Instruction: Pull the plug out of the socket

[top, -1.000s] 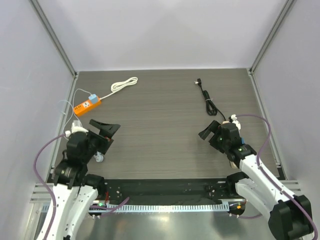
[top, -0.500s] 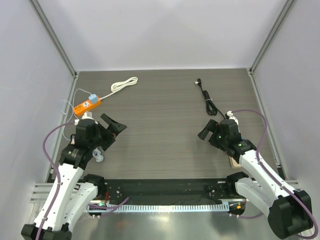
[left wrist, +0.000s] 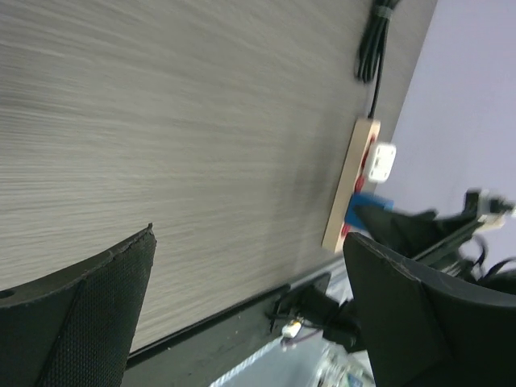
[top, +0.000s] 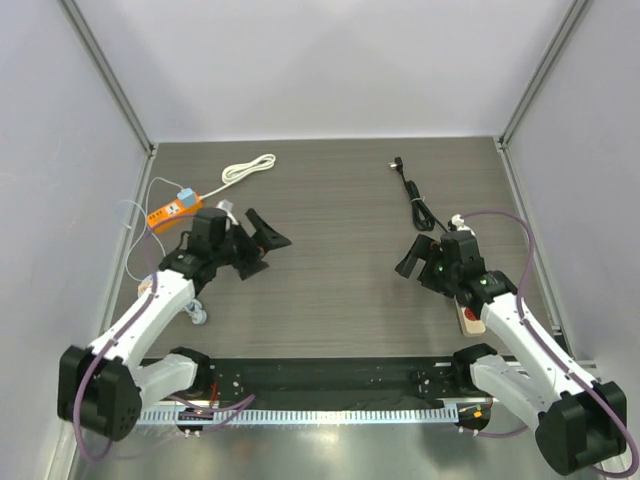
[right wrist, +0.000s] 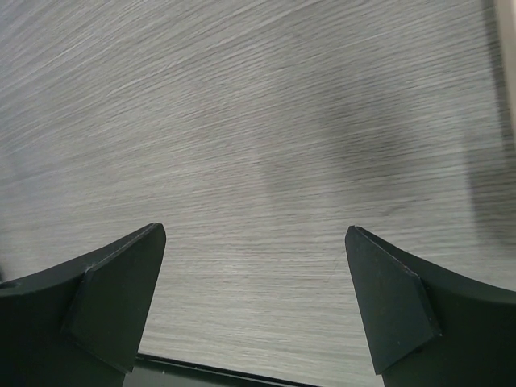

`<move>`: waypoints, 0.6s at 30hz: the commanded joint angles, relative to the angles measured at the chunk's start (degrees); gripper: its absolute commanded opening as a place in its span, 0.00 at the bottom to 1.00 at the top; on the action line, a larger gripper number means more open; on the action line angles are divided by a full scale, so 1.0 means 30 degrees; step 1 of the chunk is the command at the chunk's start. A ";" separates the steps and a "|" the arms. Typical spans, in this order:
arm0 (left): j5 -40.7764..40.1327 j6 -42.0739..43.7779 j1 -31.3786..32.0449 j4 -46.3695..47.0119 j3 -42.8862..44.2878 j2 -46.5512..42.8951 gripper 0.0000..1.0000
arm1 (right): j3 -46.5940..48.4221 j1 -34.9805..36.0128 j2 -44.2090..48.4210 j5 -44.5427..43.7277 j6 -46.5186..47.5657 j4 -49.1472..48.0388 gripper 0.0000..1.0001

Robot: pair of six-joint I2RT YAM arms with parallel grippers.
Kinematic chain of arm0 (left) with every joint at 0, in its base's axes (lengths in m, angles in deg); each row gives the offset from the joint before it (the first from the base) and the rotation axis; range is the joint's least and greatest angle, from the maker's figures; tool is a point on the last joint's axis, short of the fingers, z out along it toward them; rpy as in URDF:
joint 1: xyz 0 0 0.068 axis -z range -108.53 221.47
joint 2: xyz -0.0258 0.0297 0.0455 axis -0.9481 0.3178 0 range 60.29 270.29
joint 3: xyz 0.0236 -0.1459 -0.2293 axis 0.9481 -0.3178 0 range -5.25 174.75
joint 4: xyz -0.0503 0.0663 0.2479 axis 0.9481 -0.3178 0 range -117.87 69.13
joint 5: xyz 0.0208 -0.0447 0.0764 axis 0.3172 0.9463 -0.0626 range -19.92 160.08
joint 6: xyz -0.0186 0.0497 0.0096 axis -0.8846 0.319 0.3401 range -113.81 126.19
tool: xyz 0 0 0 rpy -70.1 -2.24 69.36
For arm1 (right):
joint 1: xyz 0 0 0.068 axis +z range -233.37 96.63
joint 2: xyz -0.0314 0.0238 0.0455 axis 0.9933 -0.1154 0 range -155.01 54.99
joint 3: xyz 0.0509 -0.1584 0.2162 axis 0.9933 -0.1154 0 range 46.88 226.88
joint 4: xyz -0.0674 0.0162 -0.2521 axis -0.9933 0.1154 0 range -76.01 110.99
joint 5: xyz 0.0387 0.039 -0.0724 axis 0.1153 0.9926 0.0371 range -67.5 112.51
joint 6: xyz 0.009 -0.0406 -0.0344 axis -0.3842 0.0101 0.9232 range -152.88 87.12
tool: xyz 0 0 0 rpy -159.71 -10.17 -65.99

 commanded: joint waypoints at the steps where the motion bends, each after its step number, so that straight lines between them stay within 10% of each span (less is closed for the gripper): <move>1: 0.1306 -0.0608 0.2774 0.3815 0.0451 0.1617 1.00 | 0.2144 -0.0150 -0.1165 -0.2147 0.0167 0.2029 1.00; 8: 0.1681 0.0241 0.6849 0.4230 0.1361 0.3086 1.00 | 0.5807 -0.2577 -0.3304 -0.5962 0.0925 0.4382 1.00; 18: 0.4202 0.2669 0.7088 0.2651 0.0599 0.0893 1.00 | 0.8797 -0.4837 -0.8109 -0.8892 0.2419 0.4674 1.00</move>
